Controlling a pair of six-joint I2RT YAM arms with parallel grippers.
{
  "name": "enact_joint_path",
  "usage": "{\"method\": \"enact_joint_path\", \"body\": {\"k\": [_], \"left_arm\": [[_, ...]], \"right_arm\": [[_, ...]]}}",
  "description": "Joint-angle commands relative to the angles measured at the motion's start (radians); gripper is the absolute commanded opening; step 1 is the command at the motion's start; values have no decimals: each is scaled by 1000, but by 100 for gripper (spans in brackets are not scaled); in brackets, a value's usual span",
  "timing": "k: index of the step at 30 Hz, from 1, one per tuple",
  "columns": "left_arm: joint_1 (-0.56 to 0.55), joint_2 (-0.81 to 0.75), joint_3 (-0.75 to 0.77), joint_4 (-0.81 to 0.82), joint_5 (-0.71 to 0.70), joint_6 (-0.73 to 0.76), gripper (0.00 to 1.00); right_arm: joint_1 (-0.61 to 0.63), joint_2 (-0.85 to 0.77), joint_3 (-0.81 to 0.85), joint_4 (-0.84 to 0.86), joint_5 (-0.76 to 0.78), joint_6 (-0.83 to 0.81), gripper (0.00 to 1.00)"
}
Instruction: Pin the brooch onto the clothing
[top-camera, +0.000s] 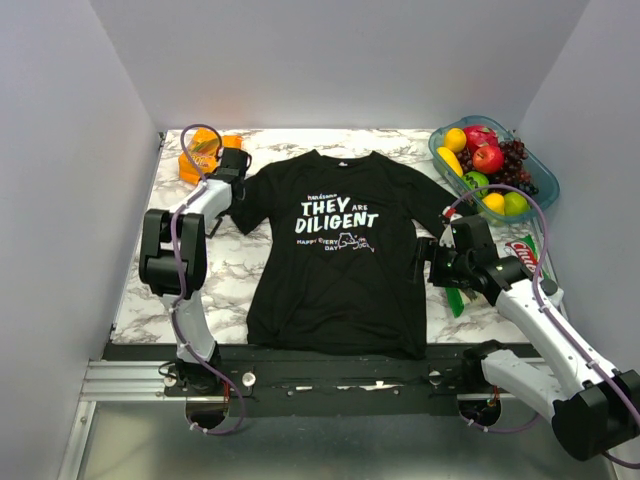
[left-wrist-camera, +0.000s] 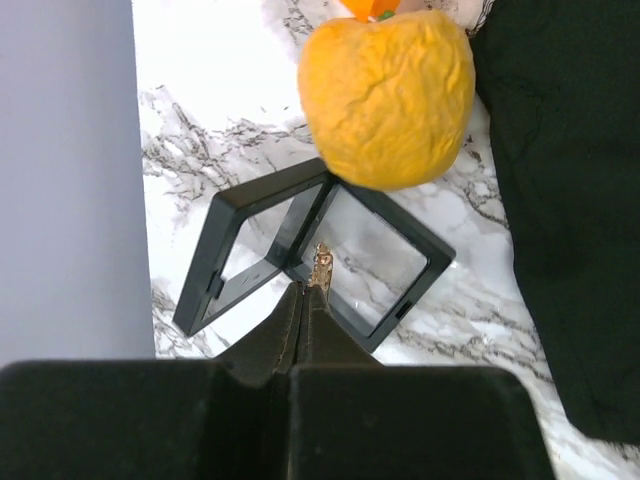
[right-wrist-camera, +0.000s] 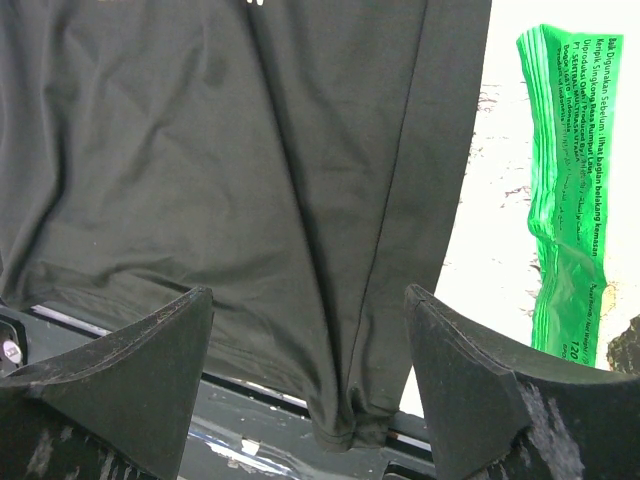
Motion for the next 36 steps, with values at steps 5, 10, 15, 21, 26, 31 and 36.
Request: {"method": "enact_joint_path", "body": {"k": [5, 10, 15, 21, 26, 31, 36], "left_arm": [[-43, -211, -62, 35, 198, -31, 0], [-76, -336, -127, 49, 406, -48, 0], [-111, -510, -226, 170, 859, -61, 0], [-292, -532, -276, 232, 1277, -74, 0], [-392, -493, -279, 322, 1603, -183, 0], [-476, -489, -298, 397, 1759, -261, 0], [-536, -478, -301, 444, 1800, -309, 0]], "right_arm": [[-2, -24, 10, 11, -21, -22, 84], [-2, -37, 35, 33, -44, -14, 82], [15, -37, 58, 76, -125, -16, 79], [108, -76, 82, 194, -205, 13, 76], [192, -103, 81, 264, -210, -7, 76], [214, -152, 52, 283, -213, -34, 76], [223, -227, 25, 295, -257, -7, 76]]}}
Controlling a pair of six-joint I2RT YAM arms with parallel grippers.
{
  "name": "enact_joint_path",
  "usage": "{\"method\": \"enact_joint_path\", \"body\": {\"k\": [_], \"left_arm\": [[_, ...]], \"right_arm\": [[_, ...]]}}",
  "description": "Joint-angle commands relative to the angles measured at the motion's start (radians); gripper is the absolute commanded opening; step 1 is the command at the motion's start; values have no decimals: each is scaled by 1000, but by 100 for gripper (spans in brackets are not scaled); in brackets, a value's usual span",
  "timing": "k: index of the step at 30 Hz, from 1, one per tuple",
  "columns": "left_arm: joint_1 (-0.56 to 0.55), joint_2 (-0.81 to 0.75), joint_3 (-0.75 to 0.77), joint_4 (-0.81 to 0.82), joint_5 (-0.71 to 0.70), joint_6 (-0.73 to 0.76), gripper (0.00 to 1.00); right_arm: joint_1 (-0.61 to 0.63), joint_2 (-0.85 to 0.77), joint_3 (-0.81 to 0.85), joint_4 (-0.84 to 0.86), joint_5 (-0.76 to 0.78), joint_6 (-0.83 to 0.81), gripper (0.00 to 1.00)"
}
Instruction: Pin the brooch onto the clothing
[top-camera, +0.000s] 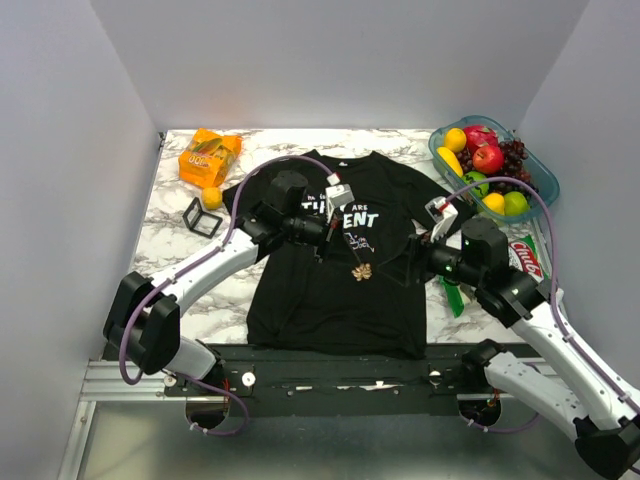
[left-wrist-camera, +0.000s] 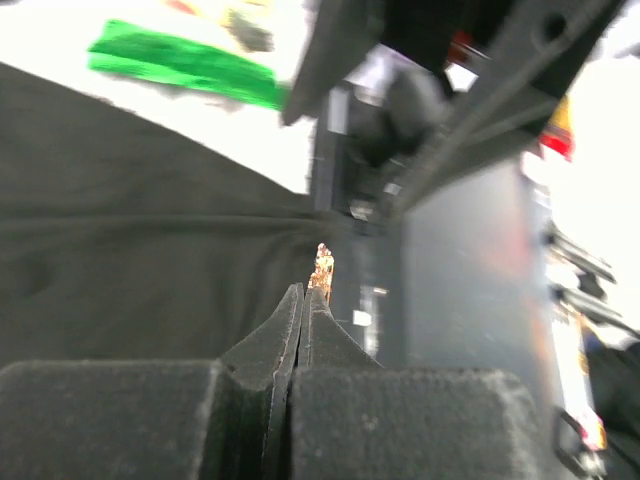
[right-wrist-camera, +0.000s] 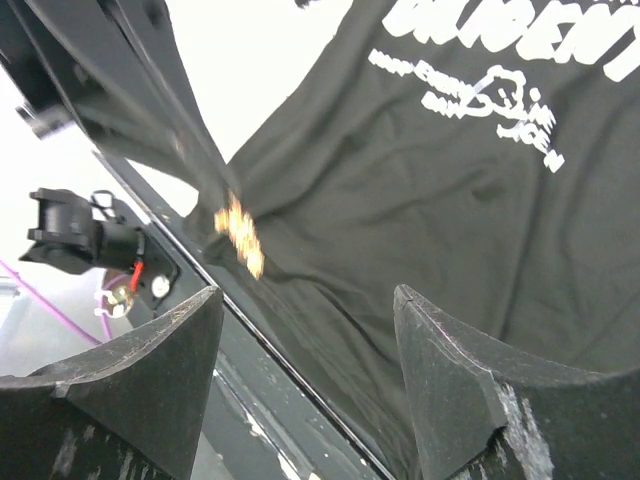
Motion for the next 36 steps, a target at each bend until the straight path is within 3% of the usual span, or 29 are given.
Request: {"method": "enact_joint_path", "body": {"k": [1, 9, 23, 36], "left_arm": [[-45, 15, -1, 59, 133, -67, 0], [-77, 38, 5, 39, 120, -66, 0], [-85, 48, 25, -20, 64, -24, 0], [-92, 50, 27, -20, 60, -23, 0]], "right_arm": [[13, -75, -30, 40, -63, 9, 76], [51, -95, -45, 36, -87, 32, 73], [158, 17, -47, 72, -32, 26, 70], [184, 48, -70, 102, 17, 21, 57]]}}
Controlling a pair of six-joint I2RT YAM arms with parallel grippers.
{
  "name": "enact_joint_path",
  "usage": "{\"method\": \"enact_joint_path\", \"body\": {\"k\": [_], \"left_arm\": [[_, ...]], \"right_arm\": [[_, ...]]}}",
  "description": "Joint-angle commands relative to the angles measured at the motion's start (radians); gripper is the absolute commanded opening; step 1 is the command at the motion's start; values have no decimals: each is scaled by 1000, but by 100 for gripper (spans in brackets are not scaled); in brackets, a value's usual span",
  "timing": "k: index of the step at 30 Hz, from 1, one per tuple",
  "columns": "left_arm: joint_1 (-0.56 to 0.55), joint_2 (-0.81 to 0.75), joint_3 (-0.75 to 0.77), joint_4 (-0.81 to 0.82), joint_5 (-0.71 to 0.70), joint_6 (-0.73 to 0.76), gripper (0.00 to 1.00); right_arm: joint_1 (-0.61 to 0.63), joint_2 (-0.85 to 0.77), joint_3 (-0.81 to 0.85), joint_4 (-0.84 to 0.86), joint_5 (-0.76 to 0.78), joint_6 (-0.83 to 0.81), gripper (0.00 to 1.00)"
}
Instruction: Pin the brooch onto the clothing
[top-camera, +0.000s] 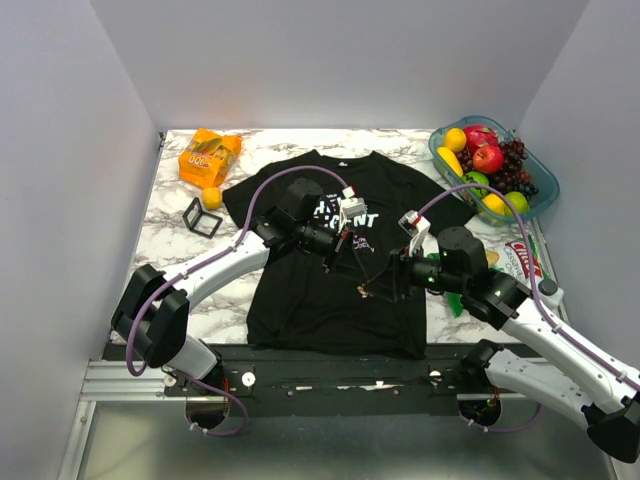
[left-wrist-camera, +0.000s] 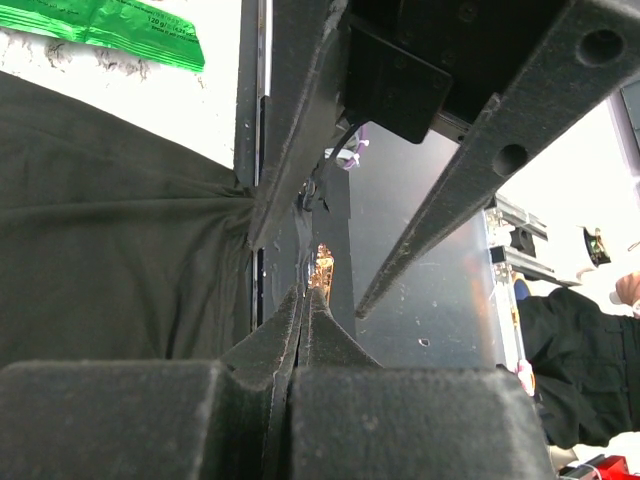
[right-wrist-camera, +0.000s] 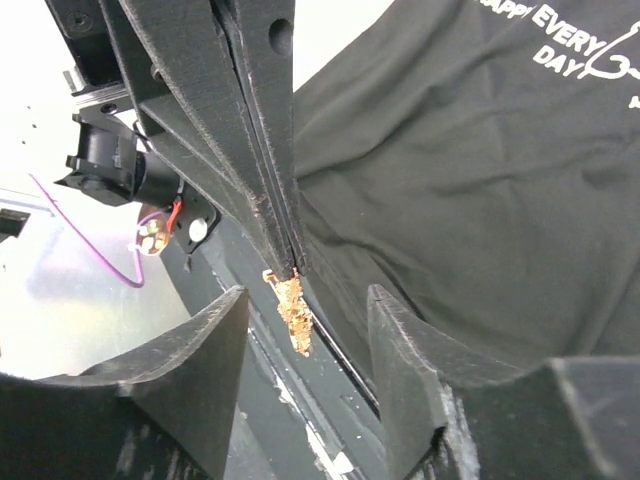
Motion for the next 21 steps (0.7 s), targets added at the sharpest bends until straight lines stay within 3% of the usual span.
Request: {"method": "enact_joint_path", "body": {"k": [1, 21], "left_arm": [[-10, 0, 28, -10, -17, 14, 0], [-12, -1, 25, 1, -10, 6, 0]], "right_arm": [[10, 8, -21, 34, 41, -6, 55], [18, 31, -52, 56, 84, 3, 39]]}}
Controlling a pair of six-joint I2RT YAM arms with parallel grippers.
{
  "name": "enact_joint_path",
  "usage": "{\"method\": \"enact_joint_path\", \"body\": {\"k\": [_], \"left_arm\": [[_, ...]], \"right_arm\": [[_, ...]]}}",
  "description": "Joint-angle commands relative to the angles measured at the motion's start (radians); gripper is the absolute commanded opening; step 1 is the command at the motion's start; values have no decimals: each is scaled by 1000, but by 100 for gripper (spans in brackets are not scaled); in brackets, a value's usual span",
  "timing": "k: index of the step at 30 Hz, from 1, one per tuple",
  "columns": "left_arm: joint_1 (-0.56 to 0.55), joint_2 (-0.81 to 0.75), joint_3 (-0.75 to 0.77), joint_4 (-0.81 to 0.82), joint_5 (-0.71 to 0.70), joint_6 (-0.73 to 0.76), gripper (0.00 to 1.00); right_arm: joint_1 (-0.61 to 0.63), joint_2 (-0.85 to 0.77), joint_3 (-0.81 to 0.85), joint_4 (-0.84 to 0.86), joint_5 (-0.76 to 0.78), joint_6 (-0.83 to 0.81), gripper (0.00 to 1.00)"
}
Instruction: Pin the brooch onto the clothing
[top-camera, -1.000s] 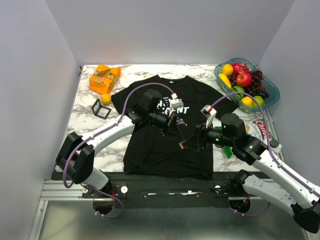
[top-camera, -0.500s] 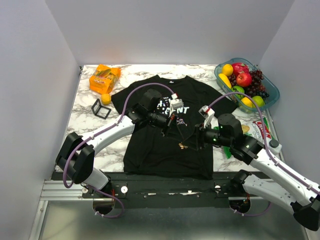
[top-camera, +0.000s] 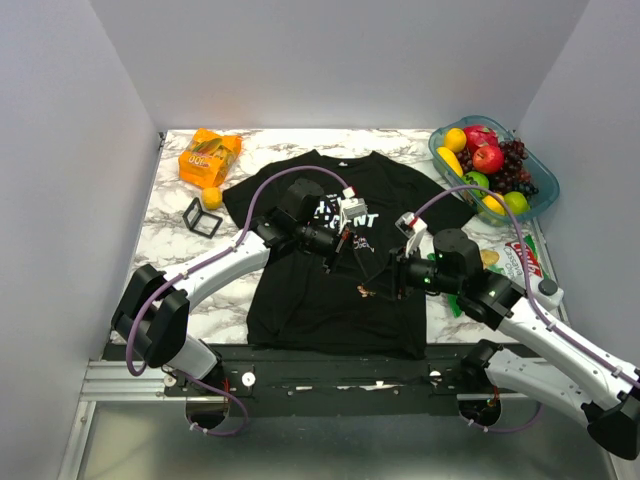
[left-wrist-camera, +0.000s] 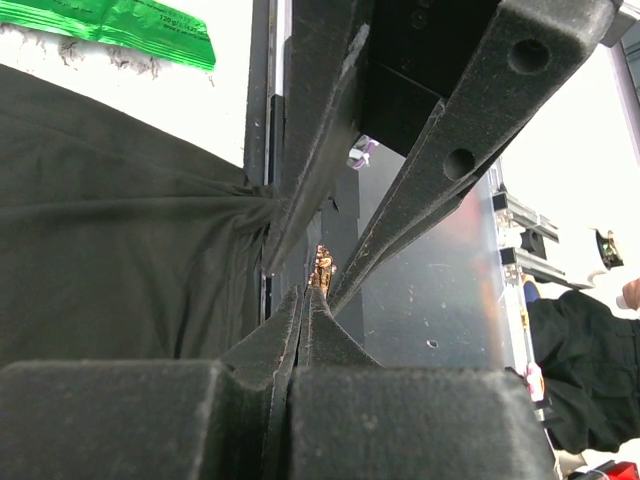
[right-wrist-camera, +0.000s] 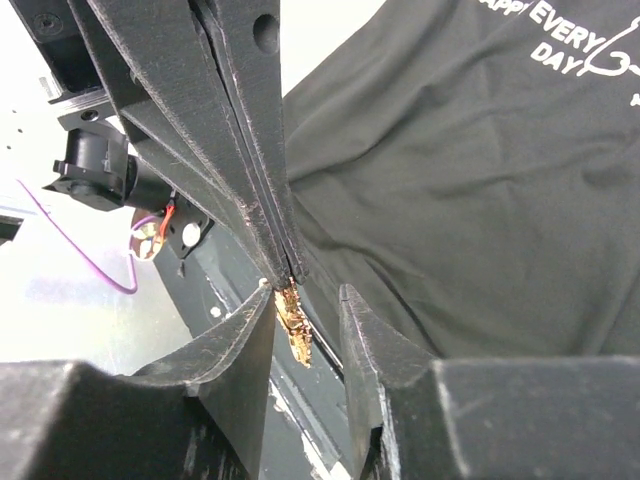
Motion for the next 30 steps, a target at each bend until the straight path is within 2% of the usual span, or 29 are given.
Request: {"method": "enact_joint_path", "body": {"k": [1, 9, 12, 15, 16, 19, 20, 24, 30], "left_arm": [[-7, -2, 25, 10, 14, 0, 0], [-9, 5, 34, -30, -26, 29, 0], [-9, 8, 45, -65, -46, 57, 0], [-9, 9, 48, -73, -50, 60, 0], [-7, 9, 48, -76, -57, 63, 0], [-12, 2, 60, -113, -73, 94, 0], [-15, -1, 60, -117, -80, 97, 0], [-27, -31, 54, -107, -49, 103, 0], [-43, -51, 51, -96, -23, 103, 0]], "right_arm": [[11, 16, -22, 6, 57, -9, 38], [12, 13, -12, -24, 71, -20, 38], [12, -24, 10, -56, 74, -20, 41], [12, -54, 37, -101, 93, -19, 53], [12, -76, 47, -121, 106, -17, 61], [11, -108, 82, -159, 145, -6, 76], [12, -111, 91, -168, 151, -8, 77], [11, -102, 131, -202, 183, -12, 78], [11, -68, 133, -207, 139, -40, 66]]}}
